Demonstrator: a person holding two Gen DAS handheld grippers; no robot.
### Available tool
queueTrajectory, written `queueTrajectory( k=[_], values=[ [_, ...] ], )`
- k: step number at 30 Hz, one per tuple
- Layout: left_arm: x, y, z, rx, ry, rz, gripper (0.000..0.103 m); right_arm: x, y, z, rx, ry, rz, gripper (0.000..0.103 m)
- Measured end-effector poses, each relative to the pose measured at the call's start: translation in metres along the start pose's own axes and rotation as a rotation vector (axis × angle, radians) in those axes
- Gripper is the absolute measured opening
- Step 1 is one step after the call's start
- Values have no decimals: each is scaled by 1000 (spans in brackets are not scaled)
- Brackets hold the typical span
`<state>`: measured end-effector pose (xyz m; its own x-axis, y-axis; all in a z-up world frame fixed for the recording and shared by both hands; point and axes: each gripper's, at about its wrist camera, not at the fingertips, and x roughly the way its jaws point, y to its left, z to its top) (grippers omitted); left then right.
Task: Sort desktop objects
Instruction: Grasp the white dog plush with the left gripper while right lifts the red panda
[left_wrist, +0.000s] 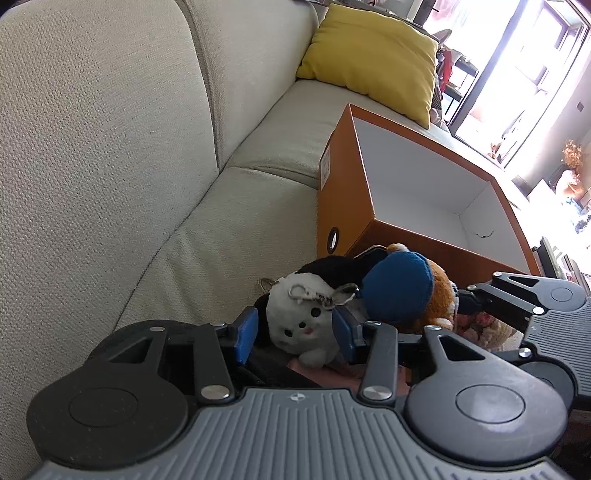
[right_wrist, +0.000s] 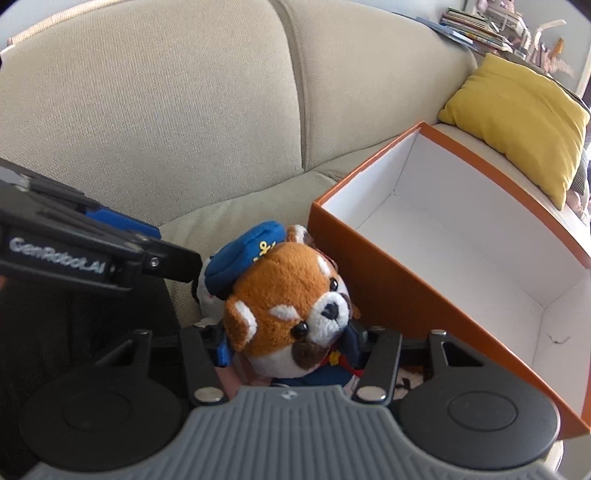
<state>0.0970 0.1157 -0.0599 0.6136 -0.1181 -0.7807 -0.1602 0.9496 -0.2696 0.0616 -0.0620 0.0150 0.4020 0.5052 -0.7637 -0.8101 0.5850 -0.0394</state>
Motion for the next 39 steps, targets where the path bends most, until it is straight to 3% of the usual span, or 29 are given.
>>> queueTrajectory(
  k=[4, 10, 15, 26, 33, 39],
  values=[
    [3, -7, 3, -19, 17, -27, 53, -19, -9, -6, 39, -2, -39, 56],
    [8, -15, 4, -45, 51, -65, 58, -44, -42, -20, 210, -18, -71, 56],
    [25, -23, 6, -71, 120, -74, 63, -55, -64, -30, 305, -28, -65, 56],
    [71, -35, 21, -147, 247, 125, 69, -50, -69, -37, 363, -48, -32, 57],
    [86, -44, 23, -169, 244, 195, 88, -41, -75, -34, 375, -43, 16, 57],
    [104, -53, 20, -131, 240, 279, 92, -37, -78, -34, 404, -42, 39, 58]
  ],
)
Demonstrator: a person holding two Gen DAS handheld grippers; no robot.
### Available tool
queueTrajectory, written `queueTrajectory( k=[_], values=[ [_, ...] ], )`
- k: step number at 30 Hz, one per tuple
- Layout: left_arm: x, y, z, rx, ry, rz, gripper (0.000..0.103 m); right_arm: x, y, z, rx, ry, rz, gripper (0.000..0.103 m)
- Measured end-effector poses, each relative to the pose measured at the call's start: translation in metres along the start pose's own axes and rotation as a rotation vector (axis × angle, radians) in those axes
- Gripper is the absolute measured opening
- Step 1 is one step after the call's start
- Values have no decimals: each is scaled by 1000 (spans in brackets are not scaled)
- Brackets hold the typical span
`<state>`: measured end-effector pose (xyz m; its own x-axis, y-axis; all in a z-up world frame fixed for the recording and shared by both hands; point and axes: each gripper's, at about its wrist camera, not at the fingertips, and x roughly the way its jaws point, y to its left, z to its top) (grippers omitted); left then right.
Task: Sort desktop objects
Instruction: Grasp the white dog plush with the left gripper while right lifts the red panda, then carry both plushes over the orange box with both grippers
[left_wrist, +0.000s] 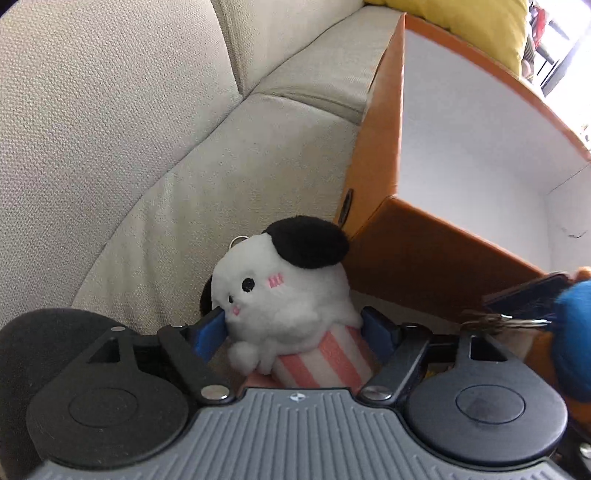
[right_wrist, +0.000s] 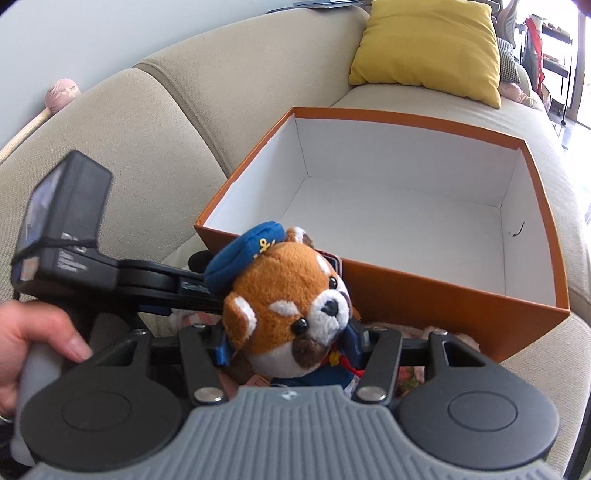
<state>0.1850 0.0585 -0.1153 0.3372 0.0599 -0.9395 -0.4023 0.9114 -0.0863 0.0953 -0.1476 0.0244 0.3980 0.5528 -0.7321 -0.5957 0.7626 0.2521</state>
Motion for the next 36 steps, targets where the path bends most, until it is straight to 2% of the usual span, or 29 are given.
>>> queueTrajectory(
  k=[4, 9, 13, 21, 25, 26, 30, 34, 36],
  values=[
    [4, 3, 0, 41, -16, -7, 91, -2, -2, 0, 15, -3, 7, 58],
    [-12, 17, -8, 61, -53, -61, 84, -6, -1, 0, 17, -8, 9, 58],
    [-36, 24, -22, 101, -124, -112, 83, -10, -1, -1, 30, -18, 14, 58],
    [-112, 32, -45, 213, -261, -302, 83, -32, -6, 14, 107, -71, 99, 58],
    [-145, 22, -33, 308, -346, -360, 83, -40, -14, 35, 162, -94, 155, 58],
    [-153, 15, -19, 336, -365, -374, 83, -42, -17, 41, 171, -101, 163, 58],
    [-166, -11, 11, 444, -408, -405, 83, -49, -30, 70, 206, -137, 143, 58],
    [-149, -38, 36, 518, -384, -417, 83, -36, -51, 98, 273, -132, 123, 58],
    [-134, -46, 34, 549, -347, -399, 83, -21, -64, 106, 320, -100, 110, 58]
  ],
)
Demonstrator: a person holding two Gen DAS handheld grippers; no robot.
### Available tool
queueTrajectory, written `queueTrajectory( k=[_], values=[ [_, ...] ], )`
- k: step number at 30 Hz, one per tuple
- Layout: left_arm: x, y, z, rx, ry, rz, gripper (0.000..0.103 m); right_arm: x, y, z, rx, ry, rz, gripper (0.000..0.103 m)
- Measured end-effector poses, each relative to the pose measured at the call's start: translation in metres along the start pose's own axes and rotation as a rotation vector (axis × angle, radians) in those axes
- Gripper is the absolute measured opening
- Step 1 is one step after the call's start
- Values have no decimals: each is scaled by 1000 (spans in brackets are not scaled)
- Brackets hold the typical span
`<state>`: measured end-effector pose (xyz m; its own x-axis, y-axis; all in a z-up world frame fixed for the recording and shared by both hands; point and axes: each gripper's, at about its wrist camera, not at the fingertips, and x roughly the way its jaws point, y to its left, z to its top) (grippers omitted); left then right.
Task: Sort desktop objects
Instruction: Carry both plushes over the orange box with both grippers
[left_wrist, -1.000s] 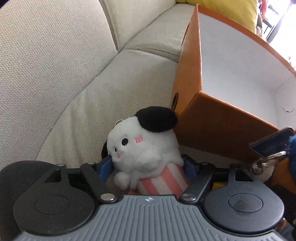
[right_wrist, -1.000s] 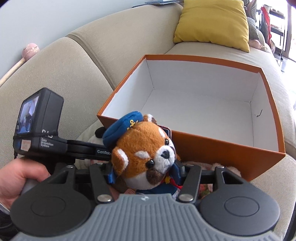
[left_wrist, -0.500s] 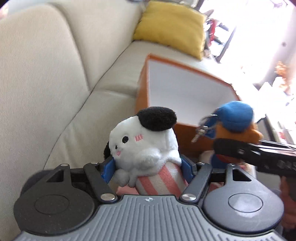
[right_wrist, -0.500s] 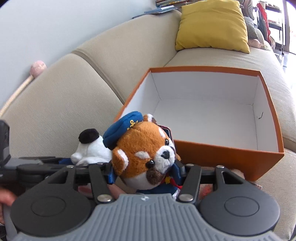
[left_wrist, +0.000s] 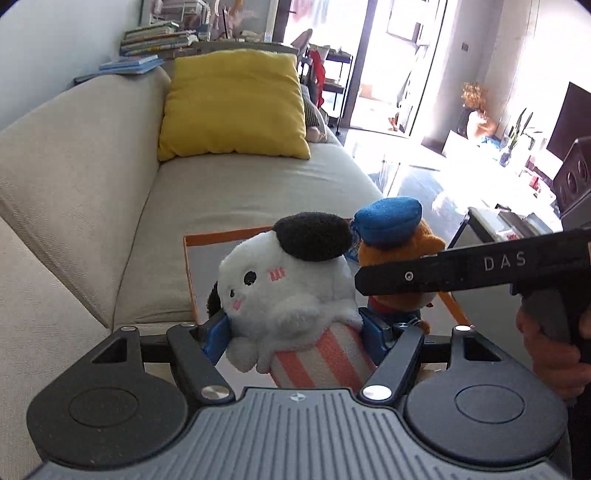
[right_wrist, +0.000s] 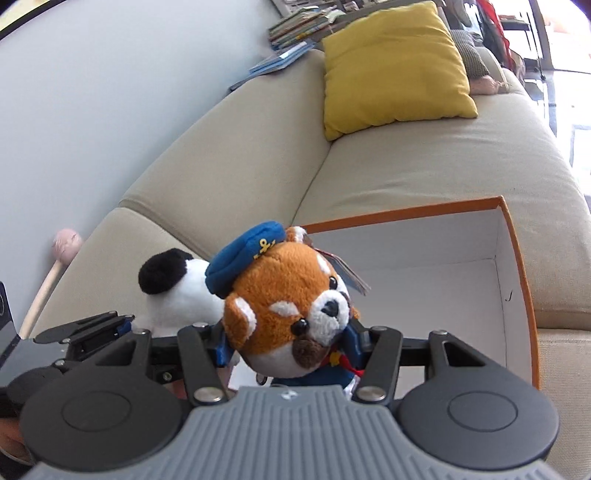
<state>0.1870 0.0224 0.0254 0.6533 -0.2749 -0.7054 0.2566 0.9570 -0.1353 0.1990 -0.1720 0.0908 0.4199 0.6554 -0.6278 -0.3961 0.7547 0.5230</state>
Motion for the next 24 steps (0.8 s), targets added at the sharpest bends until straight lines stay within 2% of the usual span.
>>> queueTrajectory(
  k=[4, 8, 11, 15, 18, 24],
  values=[
    [32, 0, -10, 71, 88, -22, 83, 41, -35, 9, 139, 116, 1, 58],
    [50, 9, -17, 74, 176, -24, 83, 79, -57, 2, 243, 238, 10, 58],
    [58, 14, -14, 53, 236, -44, 85, 97, -68, 0, 289, 284, 7, 58],
    [75, 12, -11, 64, 343, 7, 85, 113, -75, -2, 329, 330, -4, 58],
    [82, 8, -15, 75, 378, 6, 84, 119, -80, -5, 345, 347, -20, 58],
    [98, 0, -13, 177, 410, 44, 85, 128, -84, -8, 351, 377, -45, 58]
  ],
)
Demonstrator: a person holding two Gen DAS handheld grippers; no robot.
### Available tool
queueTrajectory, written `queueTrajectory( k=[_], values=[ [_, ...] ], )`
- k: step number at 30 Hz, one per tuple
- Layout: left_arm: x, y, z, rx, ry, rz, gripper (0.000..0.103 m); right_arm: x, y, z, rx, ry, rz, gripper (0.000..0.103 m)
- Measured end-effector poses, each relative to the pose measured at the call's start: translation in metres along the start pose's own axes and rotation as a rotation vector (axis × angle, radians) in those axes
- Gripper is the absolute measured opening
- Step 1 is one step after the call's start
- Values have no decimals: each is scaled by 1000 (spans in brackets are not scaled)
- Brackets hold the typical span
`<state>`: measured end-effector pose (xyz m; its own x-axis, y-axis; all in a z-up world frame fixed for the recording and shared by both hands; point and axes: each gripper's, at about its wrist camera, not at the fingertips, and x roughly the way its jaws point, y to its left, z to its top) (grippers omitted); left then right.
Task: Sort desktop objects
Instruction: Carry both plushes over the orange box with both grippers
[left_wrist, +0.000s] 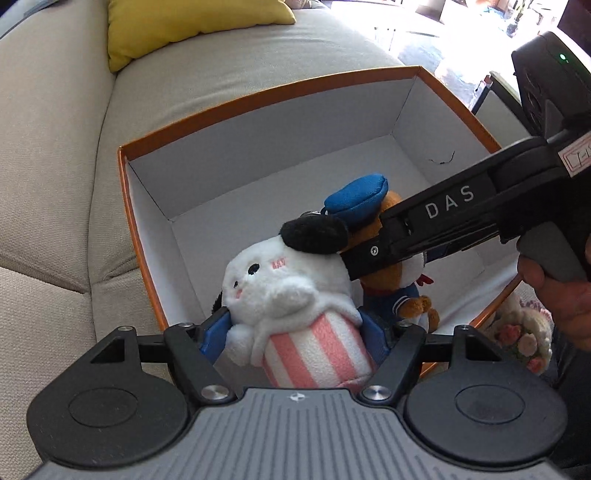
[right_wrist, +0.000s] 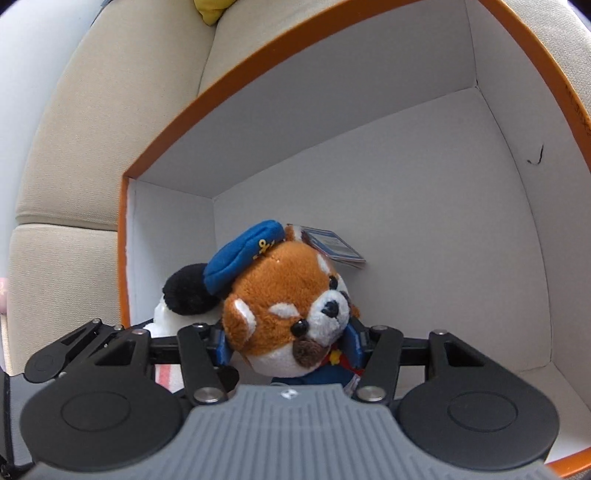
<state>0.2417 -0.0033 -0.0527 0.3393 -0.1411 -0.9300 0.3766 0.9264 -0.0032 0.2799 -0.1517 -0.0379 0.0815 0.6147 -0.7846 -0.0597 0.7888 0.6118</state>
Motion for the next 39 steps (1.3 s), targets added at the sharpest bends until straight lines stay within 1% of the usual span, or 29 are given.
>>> queueTrajectory(
  k=[4, 8, 11, 14, 15, 17, 19, 21, 22, 24, 28, 29, 31, 34, 35, 37, 38, 39],
  values=[
    [-2, -2, -4, 24, -19, 10, 86, 3, 2, -1, -9, 2, -14, 59],
    [-5, -1, -8, 11, -33, -24, 86, 6, 3, -2, -8, 1, -23, 59],
    [-7, -1, -10, 5, -43, -27, 85, 9, 6, -1, -17, 6, -21, 59],
    [-19, 5, -15, -37, -106, -50, 75, 14, 8, 0, -11, 15, -13, 59],
    [-24, 7, -17, -54, -125, -64, 69, 16, 8, 1, -2, 25, -4, 59],
    [-31, 10, -19, -66, -149, -92, 62, 21, 10, 2, 5, 44, 16, 59],
    [-34, 10, -19, -56, -146, -88, 54, 22, 16, 1, -9, 41, 7, 59],
    [-29, 5, -15, -32, -128, -59, 44, 21, 18, 1, -6, 28, -7, 59],
    [-26, 4, -13, -27, -121, -54, 43, 19, 18, 2, -7, 19, -17, 59],
    [-19, 1, -9, -25, -111, -67, 43, 16, 16, 2, -9, 1, -34, 59],
    [-5, -5, -3, -23, -113, -72, 41, 9, 11, 3, -11, -15, -50, 59],
    [-2, -8, -1, -15, -115, -70, 38, 8, 9, 4, -12, -18, -54, 59],
    [1, -15, 3, 28, -129, -55, 38, 9, 9, 5, -13, -20, -56, 58],
    [0, -34, 6, 143, -155, -37, 38, 5, -3, 8, 3, -34, -53, 59],
    [1, -40, 7, 175, -151, -36, 36, 0, -7, 9, 3, -43, -54, 59],
    [7, -47, 9, 206, -134, -30, 33, -3, -10, 11, -1, -57, -51, 59],
    [11, -49, 11, 218, -120, -19, 31, -4, -11, 12, 2, -60, -48, 59],
    [16, -51, 12, 225, -109, -2, 28, -5, -12, 12, 3, -59, -41, 59]
  ],
)
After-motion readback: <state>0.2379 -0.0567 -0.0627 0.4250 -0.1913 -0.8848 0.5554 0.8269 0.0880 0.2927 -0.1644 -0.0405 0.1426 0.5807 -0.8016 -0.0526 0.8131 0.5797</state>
